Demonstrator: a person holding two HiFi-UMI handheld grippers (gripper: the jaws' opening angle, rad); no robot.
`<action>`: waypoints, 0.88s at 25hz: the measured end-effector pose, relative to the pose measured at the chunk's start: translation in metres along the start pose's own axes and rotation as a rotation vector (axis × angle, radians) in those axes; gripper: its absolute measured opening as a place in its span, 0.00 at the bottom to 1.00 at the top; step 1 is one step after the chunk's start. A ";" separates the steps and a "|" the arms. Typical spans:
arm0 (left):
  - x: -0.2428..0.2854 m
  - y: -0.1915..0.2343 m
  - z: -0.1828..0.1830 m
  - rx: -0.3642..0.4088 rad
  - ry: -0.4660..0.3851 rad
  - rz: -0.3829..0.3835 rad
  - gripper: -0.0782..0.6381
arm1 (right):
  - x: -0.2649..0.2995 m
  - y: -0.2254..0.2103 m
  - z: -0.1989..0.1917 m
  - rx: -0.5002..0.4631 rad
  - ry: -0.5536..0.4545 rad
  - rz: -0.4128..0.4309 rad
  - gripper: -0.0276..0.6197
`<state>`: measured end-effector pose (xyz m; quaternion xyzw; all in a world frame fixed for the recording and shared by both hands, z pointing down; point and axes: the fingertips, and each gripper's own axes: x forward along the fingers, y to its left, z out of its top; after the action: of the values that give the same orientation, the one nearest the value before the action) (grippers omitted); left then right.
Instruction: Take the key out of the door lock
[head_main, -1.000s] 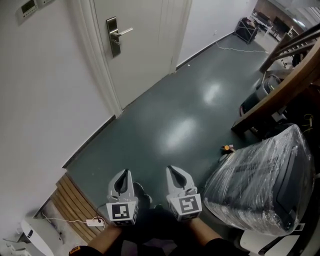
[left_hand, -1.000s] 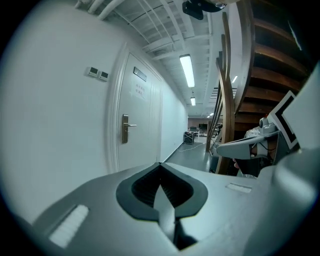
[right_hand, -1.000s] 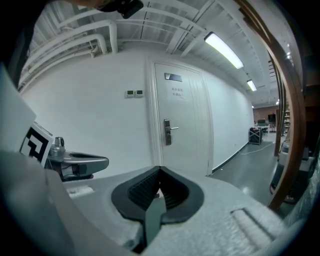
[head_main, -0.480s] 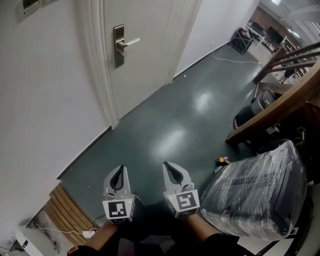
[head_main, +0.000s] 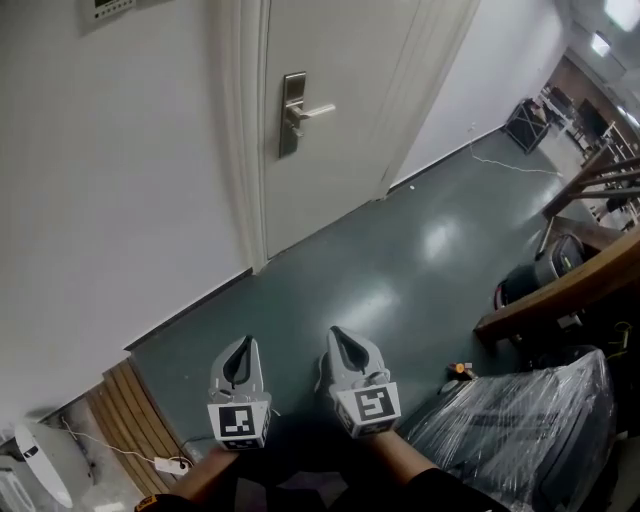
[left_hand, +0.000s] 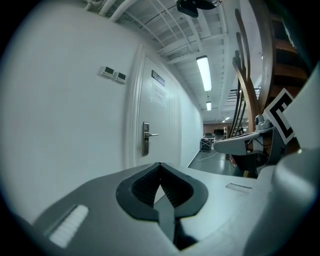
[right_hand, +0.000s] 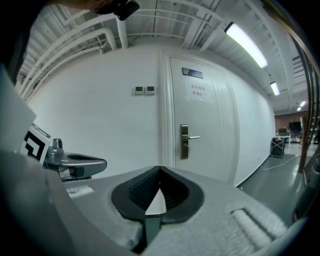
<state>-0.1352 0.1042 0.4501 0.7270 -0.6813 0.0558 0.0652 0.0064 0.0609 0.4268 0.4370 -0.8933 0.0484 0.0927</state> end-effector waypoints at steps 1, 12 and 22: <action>0.008 0.002 -0.001 -0.009 0.002 0.018 0.13 | 0.010 -0.007 0.002 0.004 0.004 0.008 0.03; 0.120 -0.019 0.016 -0.059 0.033 0.185 0.13 | 0.106 -0.099 0.005 -0.013 0.019 0.206 0.03; 0.179 -0.048 0.028 -0.032 0.041 0.236 0.13 | 0.146 -0.165 0.020 -0.032 -0.015 0.253 0.03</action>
<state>-0.0756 -0.0736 0.4521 0.6393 -0.7614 0.0673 0.0838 0.0465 -0.1566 0.4384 0.3195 -0.9427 0.0425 0.0862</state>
